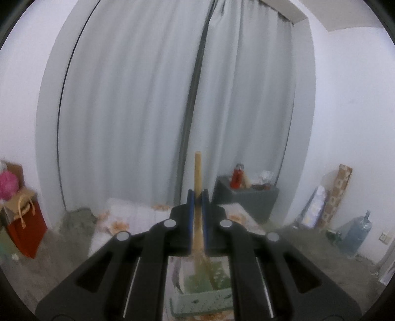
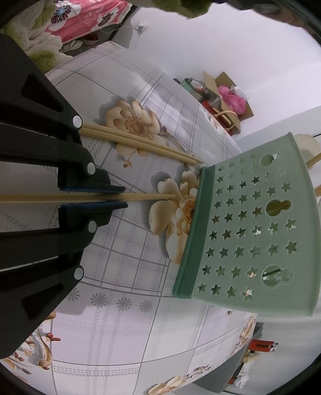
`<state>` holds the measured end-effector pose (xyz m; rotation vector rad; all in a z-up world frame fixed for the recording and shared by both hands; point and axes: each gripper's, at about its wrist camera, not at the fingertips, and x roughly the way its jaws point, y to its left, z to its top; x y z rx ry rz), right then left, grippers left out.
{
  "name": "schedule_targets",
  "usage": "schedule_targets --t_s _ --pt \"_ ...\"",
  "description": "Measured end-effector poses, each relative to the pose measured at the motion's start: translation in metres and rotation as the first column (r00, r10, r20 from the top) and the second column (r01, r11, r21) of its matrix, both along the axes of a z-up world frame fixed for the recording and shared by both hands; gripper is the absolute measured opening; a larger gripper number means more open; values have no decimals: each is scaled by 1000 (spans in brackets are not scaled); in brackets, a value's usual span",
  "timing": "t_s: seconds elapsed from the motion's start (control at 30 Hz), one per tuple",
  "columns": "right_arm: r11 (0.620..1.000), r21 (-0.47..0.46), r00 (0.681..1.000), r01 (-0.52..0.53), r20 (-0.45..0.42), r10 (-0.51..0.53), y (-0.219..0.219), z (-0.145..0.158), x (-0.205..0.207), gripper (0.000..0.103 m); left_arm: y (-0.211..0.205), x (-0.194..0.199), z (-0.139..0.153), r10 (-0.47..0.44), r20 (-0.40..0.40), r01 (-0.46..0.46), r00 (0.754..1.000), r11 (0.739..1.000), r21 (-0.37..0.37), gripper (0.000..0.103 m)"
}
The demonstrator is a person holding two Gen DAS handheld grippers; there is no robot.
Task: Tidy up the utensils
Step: 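Lift the chopstick with the left gripper over the green basket and release, then lift the chopstick with the right gripper over the green basket and release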
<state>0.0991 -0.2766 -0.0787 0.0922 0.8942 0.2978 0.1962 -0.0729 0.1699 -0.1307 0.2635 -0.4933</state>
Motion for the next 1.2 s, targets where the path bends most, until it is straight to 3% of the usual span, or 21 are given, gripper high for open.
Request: schedule_targets --t_s 0.2,0.3,0.63,0.77,0.97,1.1,1.2 --pt "1000 -1 1000 -2 -4 2 -1 1 0 7 8 3 -37 -36 -128 32 991 999 -33 7" --pt "1000 -2 1000 -2 -5 2 0 0 0 7 21 -6 -49 -18 -148 13 989 999 -36 14" --pt "999 -52 1000 -14 -17 13 7 3 4 7 69 -35 -84 32 -218 -37 975 999 -21 20" --pt "997 -79 999 -25 -25 23 12 4 9 7 76 -43 -119 42 -311 -42 949 999 7 21" --pt "992 -118 999 -38 -31 34 22 6 21 7 67 -63 -185 110 -426 -43 898 985 164 21" --pt "990 -134 999 -30 -33 26 25 7 27 7 62 -71 -209 80 -490 -11 868 990 142 21" --pt "990 -139 1000 -13 -21 10 25 13 28 7 54 -76 -212 48 -491 28 870 989 147 21"
